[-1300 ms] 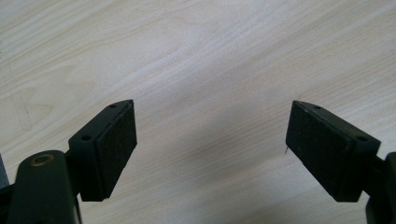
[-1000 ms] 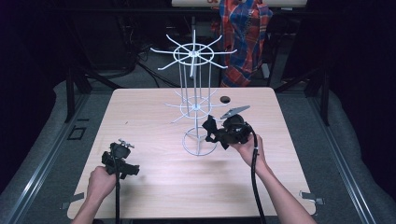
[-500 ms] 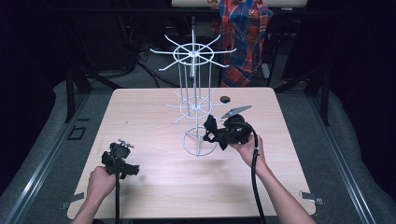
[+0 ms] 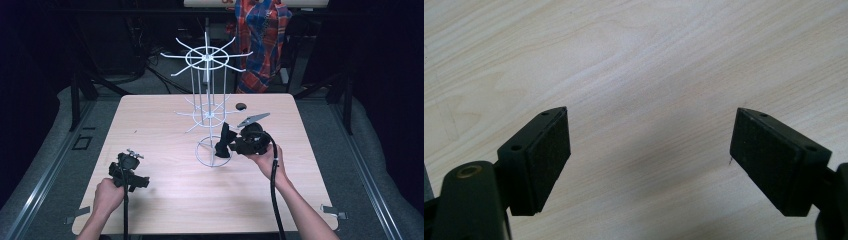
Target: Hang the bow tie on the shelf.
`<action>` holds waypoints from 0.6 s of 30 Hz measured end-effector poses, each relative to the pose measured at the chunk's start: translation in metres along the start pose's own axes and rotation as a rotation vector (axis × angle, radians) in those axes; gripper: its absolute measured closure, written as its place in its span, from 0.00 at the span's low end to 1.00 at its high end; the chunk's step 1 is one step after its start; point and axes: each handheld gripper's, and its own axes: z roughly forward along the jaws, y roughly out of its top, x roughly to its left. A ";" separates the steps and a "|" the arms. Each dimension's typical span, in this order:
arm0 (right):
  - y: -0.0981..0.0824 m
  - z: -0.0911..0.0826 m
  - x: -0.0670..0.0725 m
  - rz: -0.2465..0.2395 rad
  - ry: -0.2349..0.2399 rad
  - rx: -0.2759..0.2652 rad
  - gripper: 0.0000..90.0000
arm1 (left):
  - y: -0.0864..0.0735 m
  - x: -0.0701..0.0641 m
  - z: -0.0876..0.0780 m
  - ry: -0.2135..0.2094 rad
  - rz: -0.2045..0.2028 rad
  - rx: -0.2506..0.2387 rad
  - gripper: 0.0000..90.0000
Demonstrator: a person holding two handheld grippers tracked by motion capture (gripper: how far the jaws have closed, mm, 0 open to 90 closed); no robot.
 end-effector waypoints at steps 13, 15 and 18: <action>-0.001 -0.015 0.004 -0.017 -0.009 0.019 0.59 | 0.000 0.000 -0.001 -0.003 0.000 -0.004 0.19; -0.002 -0.021 0.005 -0.013 -0.022 0.028 0.51 | 0.000 0.000 -0.002 -0.002 0.001 -0.006 0.19; -0.003 -0.028 0.005 -0.014 -0.035 0.032 0.43 | 0.000 0.000 -0.002 -0.002 0.004 -0.005 0.19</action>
